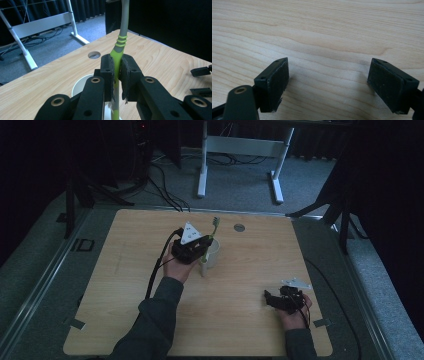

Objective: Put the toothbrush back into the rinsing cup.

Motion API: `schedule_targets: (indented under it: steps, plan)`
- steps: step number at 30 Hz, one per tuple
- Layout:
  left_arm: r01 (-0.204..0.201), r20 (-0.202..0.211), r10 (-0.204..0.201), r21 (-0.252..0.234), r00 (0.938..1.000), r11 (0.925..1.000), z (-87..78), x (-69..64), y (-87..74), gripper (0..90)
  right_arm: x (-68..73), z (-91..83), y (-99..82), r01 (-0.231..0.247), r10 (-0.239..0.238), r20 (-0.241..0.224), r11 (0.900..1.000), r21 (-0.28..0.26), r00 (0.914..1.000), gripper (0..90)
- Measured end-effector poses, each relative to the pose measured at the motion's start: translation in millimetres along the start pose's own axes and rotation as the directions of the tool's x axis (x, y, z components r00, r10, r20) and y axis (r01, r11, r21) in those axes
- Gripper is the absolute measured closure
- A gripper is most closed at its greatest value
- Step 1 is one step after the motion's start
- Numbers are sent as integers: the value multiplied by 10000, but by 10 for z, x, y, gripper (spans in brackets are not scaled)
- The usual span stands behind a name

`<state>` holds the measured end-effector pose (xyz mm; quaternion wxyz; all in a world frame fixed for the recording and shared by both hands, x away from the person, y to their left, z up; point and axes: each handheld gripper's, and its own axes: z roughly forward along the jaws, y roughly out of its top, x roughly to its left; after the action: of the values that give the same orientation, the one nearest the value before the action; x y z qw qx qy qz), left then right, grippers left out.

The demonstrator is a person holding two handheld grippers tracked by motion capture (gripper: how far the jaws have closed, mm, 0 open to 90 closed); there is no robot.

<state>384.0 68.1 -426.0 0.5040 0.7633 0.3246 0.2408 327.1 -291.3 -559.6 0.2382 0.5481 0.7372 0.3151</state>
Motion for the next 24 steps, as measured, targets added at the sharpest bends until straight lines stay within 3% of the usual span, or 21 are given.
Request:
schedule_targets:
  steps: [24]
  plan:
    - [29, 135, -35, 434, 9999, 9991, 14, -25, -154, 804, 0, 0, 0, -5, 5, -1, 10000, 2, 10000, 170]
